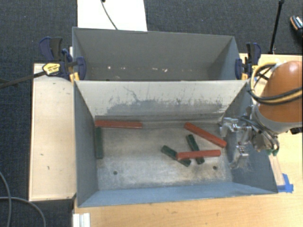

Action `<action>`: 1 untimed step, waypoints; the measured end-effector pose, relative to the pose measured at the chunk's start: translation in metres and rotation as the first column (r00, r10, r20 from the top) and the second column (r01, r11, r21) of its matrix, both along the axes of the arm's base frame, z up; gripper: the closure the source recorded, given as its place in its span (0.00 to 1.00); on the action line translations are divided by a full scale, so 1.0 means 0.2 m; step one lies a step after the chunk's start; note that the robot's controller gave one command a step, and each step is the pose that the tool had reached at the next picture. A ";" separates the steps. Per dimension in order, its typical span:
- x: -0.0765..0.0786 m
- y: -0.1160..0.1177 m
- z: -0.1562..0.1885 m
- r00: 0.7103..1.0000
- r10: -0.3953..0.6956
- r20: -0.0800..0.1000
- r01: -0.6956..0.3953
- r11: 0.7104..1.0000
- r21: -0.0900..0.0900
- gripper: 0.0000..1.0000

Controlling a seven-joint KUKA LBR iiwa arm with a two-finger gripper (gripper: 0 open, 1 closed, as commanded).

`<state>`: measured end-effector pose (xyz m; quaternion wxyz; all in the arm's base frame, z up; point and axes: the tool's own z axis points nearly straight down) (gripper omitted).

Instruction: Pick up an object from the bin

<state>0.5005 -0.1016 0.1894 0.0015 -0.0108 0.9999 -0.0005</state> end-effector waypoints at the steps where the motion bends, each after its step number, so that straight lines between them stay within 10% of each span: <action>1: 0.04 0.00 -0.60 0.928 0.372 -0.004 -0.372 0.928 0.003 0.00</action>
Offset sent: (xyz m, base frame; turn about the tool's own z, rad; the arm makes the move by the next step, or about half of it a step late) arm 0.0080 -0.0013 -0.1194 -0.3817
